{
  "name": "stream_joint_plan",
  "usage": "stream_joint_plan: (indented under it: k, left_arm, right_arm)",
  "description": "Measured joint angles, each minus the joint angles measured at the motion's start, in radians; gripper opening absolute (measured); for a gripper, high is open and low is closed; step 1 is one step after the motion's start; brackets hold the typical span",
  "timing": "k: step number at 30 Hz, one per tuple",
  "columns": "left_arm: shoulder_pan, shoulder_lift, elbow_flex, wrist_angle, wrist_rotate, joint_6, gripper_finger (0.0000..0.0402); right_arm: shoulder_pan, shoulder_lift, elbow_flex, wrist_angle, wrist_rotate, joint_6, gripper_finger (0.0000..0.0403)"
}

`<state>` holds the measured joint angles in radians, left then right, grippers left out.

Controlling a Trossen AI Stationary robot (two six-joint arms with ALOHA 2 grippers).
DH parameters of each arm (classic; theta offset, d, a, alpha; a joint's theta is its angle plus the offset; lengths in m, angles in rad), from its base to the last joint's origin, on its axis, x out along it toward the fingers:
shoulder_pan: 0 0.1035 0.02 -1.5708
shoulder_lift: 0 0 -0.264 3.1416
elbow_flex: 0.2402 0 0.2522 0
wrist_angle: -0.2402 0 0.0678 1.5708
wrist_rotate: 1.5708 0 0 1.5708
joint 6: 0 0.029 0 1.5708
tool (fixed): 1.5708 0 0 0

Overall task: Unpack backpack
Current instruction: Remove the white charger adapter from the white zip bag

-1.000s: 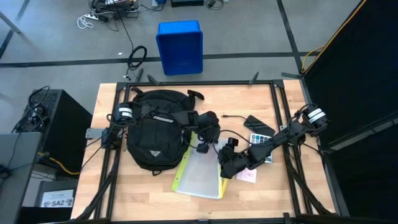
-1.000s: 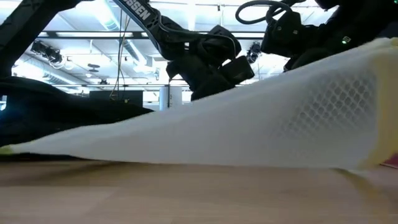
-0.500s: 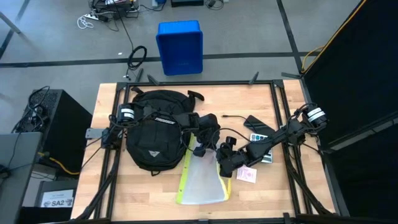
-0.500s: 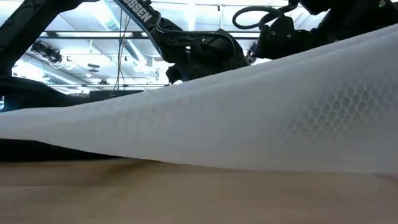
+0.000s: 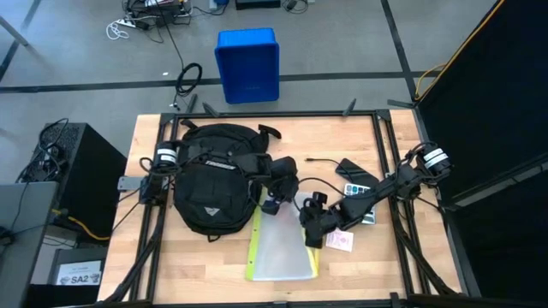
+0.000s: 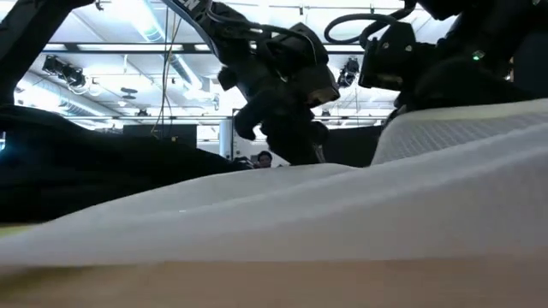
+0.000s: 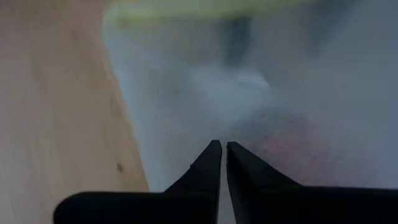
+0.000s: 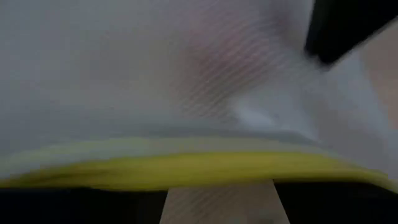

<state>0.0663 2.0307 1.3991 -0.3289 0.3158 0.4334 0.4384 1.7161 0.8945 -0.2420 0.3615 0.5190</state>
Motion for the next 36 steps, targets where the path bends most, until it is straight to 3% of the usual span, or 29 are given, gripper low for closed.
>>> stream_joint_plan:
  k: [7, 16, 21, 27, 31, 36]
  left_arm:
    - [-0.05, -0.085, 0.0, -0.134, -0.114, -0.028, 0.0]
    - [-0.171, -0.182, -0.028, -0.247, -0.254, -0.12, 0.0]
    - [-0.19, -0.184, -0.159, -0.09, -0.291, -0.132, 0.0]
    - [-0.133, -0.182, -0.317, 0.173, -0.353, -0.189, 0.0]
    - [-0.108, -0.183, -0.37, 0.279, -0.379, -0.206, 0.0]
    - [-0.105, -0.183, -0.389, 0.319, -0.379, -0.206, 0.0]
  right_arm:
    - [0.035, 0.0, 0.0, 0.008, -0.046, 0.003, 0.0211]
    - [0.046, 0.0, -0.001, 0.064, 0.027, -0.008, 0.0222]
    - [0.046, 0.0, -0.001, 0.116, 0.045, -0.041, 0.0242]
    - [0.046, 0.0, -0.001, 0.113, 0.046, -0.042, 0.0257]
    - [0.035, 0.0, -0.001, 0.109, 0.054, -0.043, 0.0259]
    - [0.007, 0.0, -0.001, 0.108, 0.148, -0.012, 0.0248]
